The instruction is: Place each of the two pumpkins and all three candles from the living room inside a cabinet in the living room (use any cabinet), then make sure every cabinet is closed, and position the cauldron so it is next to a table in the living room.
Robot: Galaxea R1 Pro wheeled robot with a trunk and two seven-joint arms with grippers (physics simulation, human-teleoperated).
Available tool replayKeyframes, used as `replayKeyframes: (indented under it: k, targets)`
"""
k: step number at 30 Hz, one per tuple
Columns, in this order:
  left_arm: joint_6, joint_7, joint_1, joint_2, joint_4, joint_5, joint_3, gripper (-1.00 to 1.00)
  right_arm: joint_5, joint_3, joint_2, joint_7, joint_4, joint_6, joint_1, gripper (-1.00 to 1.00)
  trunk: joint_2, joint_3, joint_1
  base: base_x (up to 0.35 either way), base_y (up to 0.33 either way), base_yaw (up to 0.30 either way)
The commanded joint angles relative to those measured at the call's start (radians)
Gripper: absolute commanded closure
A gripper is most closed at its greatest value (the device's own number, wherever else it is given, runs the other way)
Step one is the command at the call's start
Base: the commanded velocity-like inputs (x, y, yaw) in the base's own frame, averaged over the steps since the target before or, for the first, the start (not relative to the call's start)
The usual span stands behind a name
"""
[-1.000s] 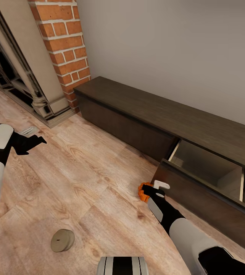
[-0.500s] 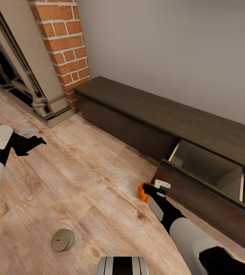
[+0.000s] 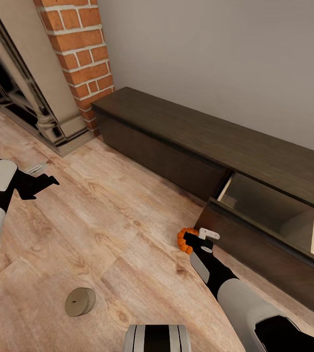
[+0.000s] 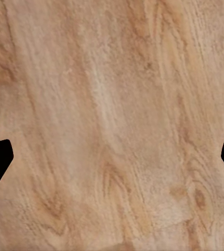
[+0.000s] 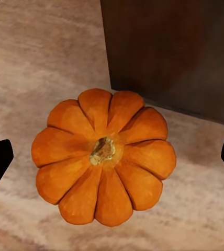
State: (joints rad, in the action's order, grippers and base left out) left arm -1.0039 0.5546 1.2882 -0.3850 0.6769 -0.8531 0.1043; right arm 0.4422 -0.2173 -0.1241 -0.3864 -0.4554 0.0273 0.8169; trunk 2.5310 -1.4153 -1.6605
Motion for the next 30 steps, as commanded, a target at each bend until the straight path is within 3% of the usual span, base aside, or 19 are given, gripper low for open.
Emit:
replayKeyframes:
  k: [1, 8, 13, 30]
  targets:
    - [-0.002, 0.010, 0.000, 0.000, 0.001, -0.010, 0.001, -1.00, 0.010, -0.008, 0.001, -0.007, 0.000, 0.004, 0.001, -1.00, 0.000, -0.001, 0.000, 0.000, 0.000, 0.000]
    - [-0.002, 0.010, 0.000, 0.000, 0.001, -0.011, 0.001, -1.00, 0.010, -0.008, 0.001, -0.002, -0.001, 0.008, 0.001, -1.00, 0.000, -0.001, 0.000, 0.000, 0.000, 0.000]
    - [-0.002, 0.010, 0.000, 0.001, 0.001, -0.011, 0.000, -1.00, 0.005, -0.021, 0.001, 0.001, -0.002, 0.100, 0.000, -1.00, 0.000, -0.001, 0.000, 0.000, 0.000, 0.000]
    - [-0.002, 0.010, 0.000, 0.001, 0.000, -0.012, 0.000, -1.00, -0.015, -0.031, 0.001, 0.003, -0.002, 0.194, -0.001, -1.00, 0.000, -0.001, 0.000, 0.000, 0.000, 0.000]
